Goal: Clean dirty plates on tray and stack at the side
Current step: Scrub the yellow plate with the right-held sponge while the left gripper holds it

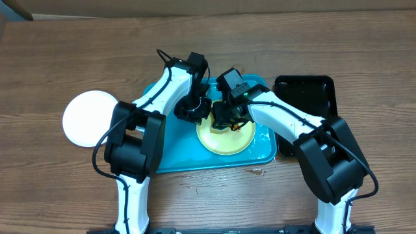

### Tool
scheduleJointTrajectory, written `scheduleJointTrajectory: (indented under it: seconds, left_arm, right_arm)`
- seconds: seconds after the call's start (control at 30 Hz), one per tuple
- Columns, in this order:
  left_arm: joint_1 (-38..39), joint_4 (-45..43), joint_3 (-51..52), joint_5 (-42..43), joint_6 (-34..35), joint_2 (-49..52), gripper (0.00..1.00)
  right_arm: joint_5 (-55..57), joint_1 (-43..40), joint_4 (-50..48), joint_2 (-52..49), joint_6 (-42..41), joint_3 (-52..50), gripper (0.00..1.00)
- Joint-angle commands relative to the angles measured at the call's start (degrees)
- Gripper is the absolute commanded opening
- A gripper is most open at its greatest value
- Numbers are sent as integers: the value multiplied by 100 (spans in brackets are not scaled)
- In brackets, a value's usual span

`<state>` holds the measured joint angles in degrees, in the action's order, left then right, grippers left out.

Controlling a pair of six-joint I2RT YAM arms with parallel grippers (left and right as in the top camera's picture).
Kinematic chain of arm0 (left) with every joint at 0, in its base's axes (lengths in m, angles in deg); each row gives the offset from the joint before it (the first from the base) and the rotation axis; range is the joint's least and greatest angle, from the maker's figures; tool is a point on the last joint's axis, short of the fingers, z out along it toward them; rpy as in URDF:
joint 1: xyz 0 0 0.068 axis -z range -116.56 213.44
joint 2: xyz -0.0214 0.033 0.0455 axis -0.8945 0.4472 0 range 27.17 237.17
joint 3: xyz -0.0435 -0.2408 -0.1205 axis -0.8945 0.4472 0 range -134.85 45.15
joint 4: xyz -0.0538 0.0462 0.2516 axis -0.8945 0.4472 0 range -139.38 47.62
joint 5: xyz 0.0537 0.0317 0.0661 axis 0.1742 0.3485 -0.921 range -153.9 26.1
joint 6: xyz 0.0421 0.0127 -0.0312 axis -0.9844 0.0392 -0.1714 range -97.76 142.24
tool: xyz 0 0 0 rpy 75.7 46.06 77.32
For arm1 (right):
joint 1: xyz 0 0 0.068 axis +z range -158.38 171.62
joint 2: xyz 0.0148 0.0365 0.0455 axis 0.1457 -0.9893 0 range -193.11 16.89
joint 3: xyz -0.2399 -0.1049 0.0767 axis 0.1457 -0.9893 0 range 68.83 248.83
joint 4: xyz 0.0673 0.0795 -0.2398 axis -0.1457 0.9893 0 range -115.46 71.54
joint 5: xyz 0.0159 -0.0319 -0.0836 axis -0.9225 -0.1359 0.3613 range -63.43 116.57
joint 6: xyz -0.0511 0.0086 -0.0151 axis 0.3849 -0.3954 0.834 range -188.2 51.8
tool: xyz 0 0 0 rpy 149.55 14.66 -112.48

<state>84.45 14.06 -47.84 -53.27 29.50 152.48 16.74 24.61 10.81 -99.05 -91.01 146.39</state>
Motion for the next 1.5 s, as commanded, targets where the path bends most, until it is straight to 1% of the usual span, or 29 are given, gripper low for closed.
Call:
scheduleJointTrajectory:
  seconds: [0.0,0.2,0.47,0.57,0.6,0.73,0.83,1.03,1.2,1.47]
  left_arm:
    - [55,-22,101,-157,68,166,4]
    - [55,-22,101,-160,70,166,4]
    - [55,-24,101,-160,70,166,4]
    - [55,-26,101,-160,68,166,4]
    - [55,-26,101,-160,68,166,4]
    - [55,-22,101,-160,68,166,4]
    - [55,-24,101,-160,68,166,4]
    - [55,-24,101,-160,68,166,4]
    - [55,-20,101,-157,68,166,4]
    - [55,-15,101,-157,68,166,4]
  right_arm:
    - [675,-138,227,-61,-146,-17,4]
    - [726,-496,809,-44,-70,-9,4]
    - [651,-570,1537,-28,111,9,4]
    - [2,-560,1641,92,527,125,4]
    - [-96,-560,1661,190,546,192,4]
    - [15,-588,1657,678,566,363,4]
    - [166,-625,1641,977,841,376,4]
    - [225,-627,1825,966,1318,317,4]
    - [227,-627,1537,940,1436,7,4]
    - [225,-627,295,935,1427,-907,4]
